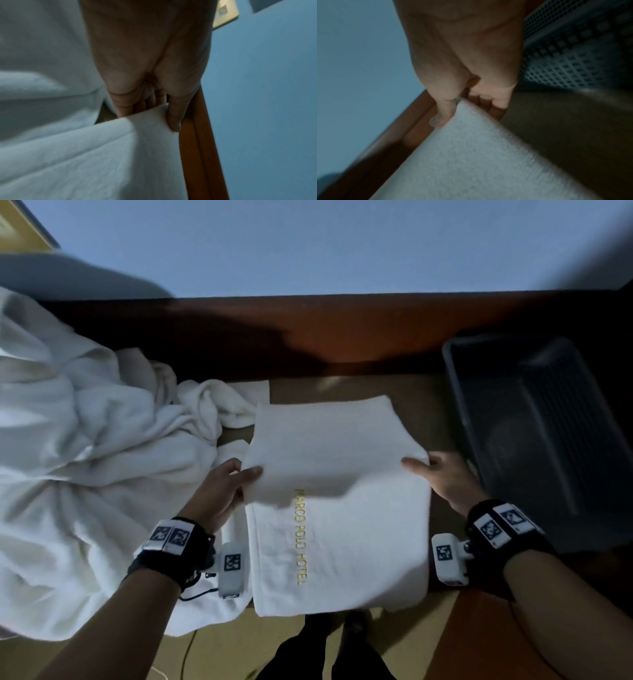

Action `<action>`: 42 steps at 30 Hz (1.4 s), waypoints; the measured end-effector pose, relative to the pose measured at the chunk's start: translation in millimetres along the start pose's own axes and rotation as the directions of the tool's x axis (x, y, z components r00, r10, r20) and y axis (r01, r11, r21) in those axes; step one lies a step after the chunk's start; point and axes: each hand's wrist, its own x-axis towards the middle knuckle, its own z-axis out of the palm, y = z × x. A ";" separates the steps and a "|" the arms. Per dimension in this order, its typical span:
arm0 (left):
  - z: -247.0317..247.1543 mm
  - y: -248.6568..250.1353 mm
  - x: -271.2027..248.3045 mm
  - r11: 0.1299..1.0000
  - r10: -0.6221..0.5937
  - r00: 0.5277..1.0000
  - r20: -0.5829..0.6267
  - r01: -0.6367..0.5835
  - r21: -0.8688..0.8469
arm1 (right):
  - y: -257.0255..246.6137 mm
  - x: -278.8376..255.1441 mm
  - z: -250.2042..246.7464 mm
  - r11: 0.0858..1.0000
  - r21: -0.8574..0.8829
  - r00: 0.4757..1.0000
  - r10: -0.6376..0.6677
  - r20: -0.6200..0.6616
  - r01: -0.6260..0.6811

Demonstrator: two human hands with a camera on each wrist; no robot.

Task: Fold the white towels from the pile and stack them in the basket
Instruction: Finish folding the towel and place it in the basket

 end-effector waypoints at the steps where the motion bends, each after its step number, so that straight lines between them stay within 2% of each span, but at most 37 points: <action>1: 2.3 15.5 -9.5 0.999 0.043 0.999 -0.009 -0.043 0.006 | -16.8 -8.3 -9.1 0.999 0.034 0.999 -0.039 0.008 0.038; 6: 22.0 121.7 -49.5 0.950 0.302 0.953 0.003 -0.301 0.080 | -115.9 -32.3 -45.3 0.962 0.122 0.970 -0.243 -0.026 0.244; 8: 34.5 168.5 -69.5 0.910 0.414 0.909 -0.043 -0.412 0.055 | -157.2 -43.4 -58.3 0.917 0.167 0.932 -0.353 -0.087 0.363; 12: 52.6 244.5 -123.5 0.787 0.615 0.784 -0.080 -0.617 0.001 | -225.7 -71.2 -84.6 0.797 0.206 0.821 -0.531 -0.209 0.568; 14: 57.7 262.9 -153.1 0.739 0.670 0.734 -0.109 -0.674 0.011 | -243.3 -85.9 -96.0 0.756 0.250 0.796 -0.558 -0.236 0.605; 16: 59.4 263.7 -174.5 0.712 0.699 0.706 -0.114 -0.702 0.015 | -245.5 -98.6 -102.3 0.737 0.272 0.785 -0.571 -0.241 0.619; 19: 56.8 235.5 -185.7 0.724 0.687 0.714 -0.133 -0.688 0.046 | -226.0 -114.6 -98.3 0.758 0.288 0.811 -0.547 -0.209 0.586; 22: 47.4 178.8 -178.4 0.777 0.630 0.763 -0.143 -0.620 0.109 | -179.3 -120.4 -85.3 0.811 0.259 0.852 -0.495 -0.173 0.524; 24: 39.3 131.4 -169.8 0.829 0.558 0.814 -0.164 -0.538 0.150 | -137.0 -123.1 -74.6 0.867 0.195 0.889 -0.449 -0.094 0.458; 27: 26.8 53.7 -154.7 0.908 0.405 0.887 -0.222 -0.363 0.207 | -61.3 -122.8 -56.8 0.948 0.109 0.952 -0.305 0.036 0.300; 30: 15.2 -29.0 -147.2 0.953 0.245 0.937 -0.249 -0.185 0.241 | 13.8 -124.4 -37.9 0.982 -0.013 0.978 -0.185 0.096 0.187; 33: 1.4 -108.6 -151.7 0.961 0.117 0.953 -0.279 -0.038 0.273 | 82.3 -140.2 -22.0 0.997 -0.036 0.984 -0.062 0.170 0.069; 36: -9.3 -164.9 -151.3 0.922 0.088 0.954 -0.285 0.030 0.386 | 142.1 -148.8 -8.0 0.986 -0.165 0.985 -0.010 0.173 0.039; 38: -11.1 -187.7 -144.5 0.866 0.117 0.949 -0.294 0.047 0.498 | 166.3 -151.4 1.0 0.970 -0.242 0.986 0.031 0.165 0.011; 40: -10.9 -199.4 -136.2 0.817 0.116 0.942 -0.314 0.089 0.570 | 176.3 -151.5 7.6 0.969 -0.245 0.987 0.050 0.150 -0.012; 42: -5.0 -195.6 -135.4 0.875 0.060 0.943 -0.327 0.108 0.472 | 173.8 -148.7 10.0 0.972 -0.233 0.993 0.051 0.108 -0.024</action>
